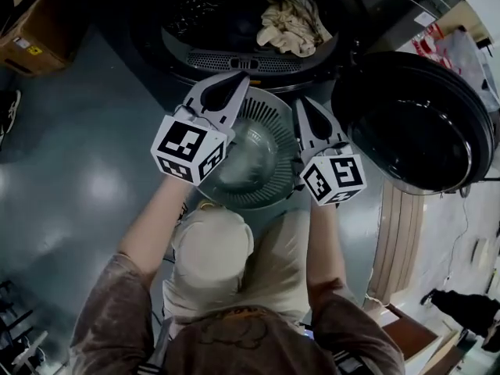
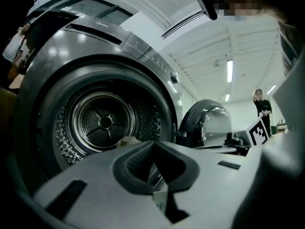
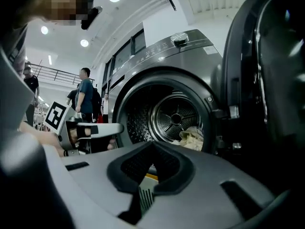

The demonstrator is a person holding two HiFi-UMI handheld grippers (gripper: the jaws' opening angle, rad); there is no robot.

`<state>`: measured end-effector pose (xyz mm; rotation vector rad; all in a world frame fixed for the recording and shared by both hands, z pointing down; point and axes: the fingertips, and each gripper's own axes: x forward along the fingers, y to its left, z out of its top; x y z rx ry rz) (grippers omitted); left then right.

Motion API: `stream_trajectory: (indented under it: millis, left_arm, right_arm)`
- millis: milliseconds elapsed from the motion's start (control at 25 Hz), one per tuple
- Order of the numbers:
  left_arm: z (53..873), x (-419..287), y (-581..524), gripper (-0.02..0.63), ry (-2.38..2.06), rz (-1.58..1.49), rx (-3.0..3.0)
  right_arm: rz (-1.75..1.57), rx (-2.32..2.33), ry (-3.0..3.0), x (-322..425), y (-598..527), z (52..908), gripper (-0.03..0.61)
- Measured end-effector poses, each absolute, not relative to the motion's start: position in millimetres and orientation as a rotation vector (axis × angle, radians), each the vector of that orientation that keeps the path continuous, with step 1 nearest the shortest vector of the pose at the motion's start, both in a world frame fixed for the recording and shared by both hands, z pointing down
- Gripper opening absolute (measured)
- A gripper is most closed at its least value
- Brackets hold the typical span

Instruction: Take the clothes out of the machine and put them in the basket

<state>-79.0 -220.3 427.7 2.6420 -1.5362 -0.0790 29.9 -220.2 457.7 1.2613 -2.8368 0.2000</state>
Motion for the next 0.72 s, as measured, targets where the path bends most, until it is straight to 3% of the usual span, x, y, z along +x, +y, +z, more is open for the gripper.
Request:
stream_trajectory:
  millis: [720]
  left_arm:
    - [442, -52, -196, 0.006, -1.578, -0.026, 2.653]
  right_arm:
    - [0.088, 1.292, -2.817, 41, -189, 474, -0.002]
